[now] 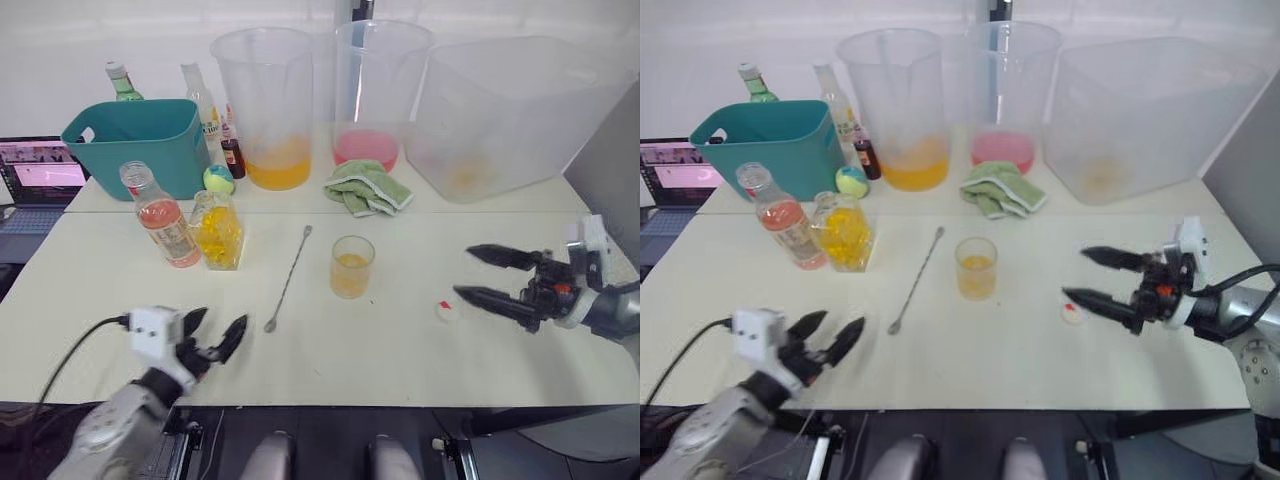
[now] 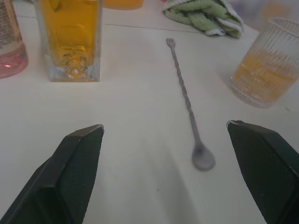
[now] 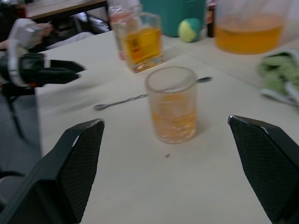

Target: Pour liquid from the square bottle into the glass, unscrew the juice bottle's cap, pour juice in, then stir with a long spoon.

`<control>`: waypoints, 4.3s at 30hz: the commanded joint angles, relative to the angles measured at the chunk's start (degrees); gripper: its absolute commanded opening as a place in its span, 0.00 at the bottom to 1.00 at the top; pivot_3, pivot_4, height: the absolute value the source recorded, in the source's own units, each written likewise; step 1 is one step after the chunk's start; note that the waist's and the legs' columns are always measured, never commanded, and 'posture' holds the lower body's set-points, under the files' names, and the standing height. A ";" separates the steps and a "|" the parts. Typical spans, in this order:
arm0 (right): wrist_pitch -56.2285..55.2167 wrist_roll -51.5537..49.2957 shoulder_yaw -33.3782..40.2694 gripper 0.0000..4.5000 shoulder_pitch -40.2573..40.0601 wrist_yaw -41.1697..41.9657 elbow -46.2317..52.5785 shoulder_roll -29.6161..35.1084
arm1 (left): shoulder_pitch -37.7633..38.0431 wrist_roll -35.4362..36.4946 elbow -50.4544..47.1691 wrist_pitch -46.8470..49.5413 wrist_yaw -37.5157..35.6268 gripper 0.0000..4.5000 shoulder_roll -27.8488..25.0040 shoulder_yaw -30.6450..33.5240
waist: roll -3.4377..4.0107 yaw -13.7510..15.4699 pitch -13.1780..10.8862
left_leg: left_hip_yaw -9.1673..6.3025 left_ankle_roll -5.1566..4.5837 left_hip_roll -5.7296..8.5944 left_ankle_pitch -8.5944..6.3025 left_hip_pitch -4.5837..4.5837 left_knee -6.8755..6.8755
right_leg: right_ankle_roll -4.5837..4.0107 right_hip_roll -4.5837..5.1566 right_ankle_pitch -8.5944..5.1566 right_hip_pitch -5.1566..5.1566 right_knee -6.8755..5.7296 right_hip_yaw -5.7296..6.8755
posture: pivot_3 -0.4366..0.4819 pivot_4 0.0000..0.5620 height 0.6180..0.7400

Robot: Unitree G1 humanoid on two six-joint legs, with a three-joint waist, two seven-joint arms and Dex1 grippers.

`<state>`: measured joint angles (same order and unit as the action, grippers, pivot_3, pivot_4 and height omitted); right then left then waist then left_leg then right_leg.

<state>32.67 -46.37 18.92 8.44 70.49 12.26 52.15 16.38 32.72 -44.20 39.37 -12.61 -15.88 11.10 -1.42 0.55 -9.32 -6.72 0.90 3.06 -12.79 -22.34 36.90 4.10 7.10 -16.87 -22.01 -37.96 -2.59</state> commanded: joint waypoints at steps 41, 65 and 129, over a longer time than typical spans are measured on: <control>0.75 -4.63 3.58 1.00 -8.29 2.76 10.74 0.48 | -24.45 -17.46 21.27 21.03 6.56 0.00 1.76 -17.19 | 0.11 0.15 0.07 | -0.02 -0.08 0.05 -0.08 0.38 -0.02 | 0.21 0.02 -0.02 0.80 0.79 0.12 | 0.48 0.27 0.98; -1.52 -1.60 0.08 1.00 -7.29 -0.97 10.74 -2.88 | -11.41 -4.29 33.09 -24.45 -56.42 0.00 -33.26 5.10 | 0.18 0.08 -0.02 | -0.01 -0.06 -0.07 -0.12 -0.05 -0.12 | 0.19 0.01 -0.02 0.28 0.97 0.12 | 0.48 0.27 0.98; 15.65 -23.17 -9.05 1.00 3.93 -36.52 24.33 -15.64 | -27.72 22.72 20.20 4.87 -48.07 0.01 -25.90 -0.95 | 0.08 -1.56 -0.07 | -0.41 -0.21 -0.12 -0.20 -0.07 -0.06 | 0.14 -0.05 0.08 -0.22 0.07 0.07 | 0.48 0.27 0.98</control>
<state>48.01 -66.83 10.07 11.22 38.76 34.97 37.70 -11.20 53.96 -21.96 43.90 -62.47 -42.26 8.83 -1.34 -1.01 -9.38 -7.14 0.69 2.99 -13.00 -22.40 36.84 4.23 7.08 -16.78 -22.23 -37.89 -2.55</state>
